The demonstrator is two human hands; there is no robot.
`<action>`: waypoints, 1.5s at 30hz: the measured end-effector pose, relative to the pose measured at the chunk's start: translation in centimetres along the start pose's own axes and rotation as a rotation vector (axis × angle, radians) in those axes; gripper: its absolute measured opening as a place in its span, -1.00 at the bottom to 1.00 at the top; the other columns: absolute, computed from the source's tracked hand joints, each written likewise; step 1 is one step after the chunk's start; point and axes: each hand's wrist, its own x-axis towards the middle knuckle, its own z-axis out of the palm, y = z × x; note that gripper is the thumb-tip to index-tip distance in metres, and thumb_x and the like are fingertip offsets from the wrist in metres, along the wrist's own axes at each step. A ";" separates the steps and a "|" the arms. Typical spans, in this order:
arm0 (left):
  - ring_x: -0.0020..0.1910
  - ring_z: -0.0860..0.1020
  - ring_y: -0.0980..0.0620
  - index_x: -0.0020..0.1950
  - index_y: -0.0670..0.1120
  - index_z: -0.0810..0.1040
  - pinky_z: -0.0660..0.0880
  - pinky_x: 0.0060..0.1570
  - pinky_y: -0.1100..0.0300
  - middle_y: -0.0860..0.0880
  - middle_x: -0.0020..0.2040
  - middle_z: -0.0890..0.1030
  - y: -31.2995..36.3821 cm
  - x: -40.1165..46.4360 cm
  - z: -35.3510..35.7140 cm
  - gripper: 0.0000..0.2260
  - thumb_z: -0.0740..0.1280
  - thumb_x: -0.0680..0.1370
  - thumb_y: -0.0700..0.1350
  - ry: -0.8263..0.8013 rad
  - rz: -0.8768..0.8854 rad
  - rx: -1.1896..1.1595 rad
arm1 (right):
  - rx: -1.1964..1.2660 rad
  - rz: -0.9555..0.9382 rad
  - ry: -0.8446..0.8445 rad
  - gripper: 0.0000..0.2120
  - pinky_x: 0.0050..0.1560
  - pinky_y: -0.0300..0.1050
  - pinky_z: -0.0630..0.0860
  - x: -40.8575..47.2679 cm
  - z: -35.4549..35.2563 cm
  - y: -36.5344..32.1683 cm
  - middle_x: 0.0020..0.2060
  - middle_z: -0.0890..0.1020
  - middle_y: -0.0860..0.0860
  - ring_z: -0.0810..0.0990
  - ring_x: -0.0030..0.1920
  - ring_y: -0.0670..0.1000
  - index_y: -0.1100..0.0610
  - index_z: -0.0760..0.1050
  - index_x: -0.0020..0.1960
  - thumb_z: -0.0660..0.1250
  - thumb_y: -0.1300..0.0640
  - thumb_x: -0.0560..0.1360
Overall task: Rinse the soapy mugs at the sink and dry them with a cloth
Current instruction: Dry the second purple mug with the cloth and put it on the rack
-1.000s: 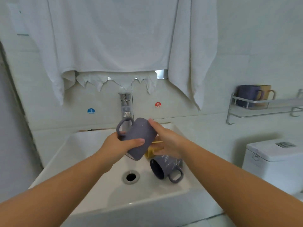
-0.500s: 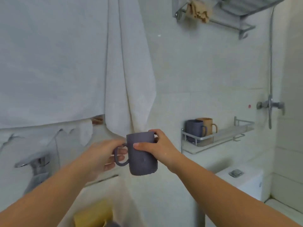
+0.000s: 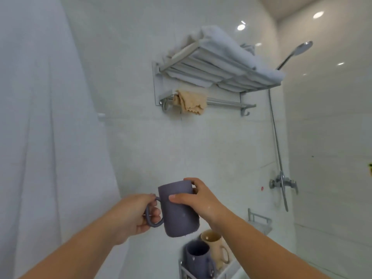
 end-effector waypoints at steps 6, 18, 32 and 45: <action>-0.41 0.53 -0.02 -0.19 -0.11 0.42 0.55 -0.29 0.10 -0.07 -0.43 0.51 10.3 1.2 1.6 -0.77 0.16 0.66 -0.10 -0.055 0.012 0.023 | -0.105 -0.022 -0.011 -0.49 -0.19 -0.23 0.54 5.4 -3.8 -8.2 0.08 0.54 -0.06 0.59 -0.01 -0.07 0.01 0.36 0.25 0.50 -0.02 0.41; -0.59 0.28 0.08 -0.35 -0.06 0.27 0.34 -0.58 0.39 0.03 -0.61 0.24 15.0 3.0 4.0 -0.65 0.13 0.64 -0.11 0.215 0.068 -0.166 | -1.066 -0.570 0.339 0.03 0.53 0.03 -0.07 15.7 -7.5 -13.8 0.56 -0.16 0.05 -0.16 0.55 0.10 -0.02 -0.35 0.54 0.40 -0.01 0.44; -0.48 0.27 0.07 -0.33 -0.07 0.29 0.35 -0.58 0.37 0.05 -0.60 0.27 15.6 3.7 3.4 -0.65 0.15 0.65 -0.06 0.277 0.142 -0.153 | -1.239 -0.818 0.440 -0.63 0.12 -0.04 0.38 18.4 -8.1 -15.8 0.18 0.51 0.10 0.46 0.15 0.13 0.07 0.38 0.38 0.16 0.10 0.58; -0.58 0.31 0.08 -0.31 -0.08 0.35 0.32 -0.46 0.27 0.03 -0.60 0.31 12.9 2.7 4.3 -0.69 0.16 0.64 -0.06 0.317 0.205 -0.209 | -0.062 -0.386 0.179 -0.78 -0.22 -0.22 0.47 8.4 -1.0 -9.3 -0.18 0.55 -0.07 0.54 -0.20 -0.09 0.07 0.49 0.04 0.27 -0.05 0.52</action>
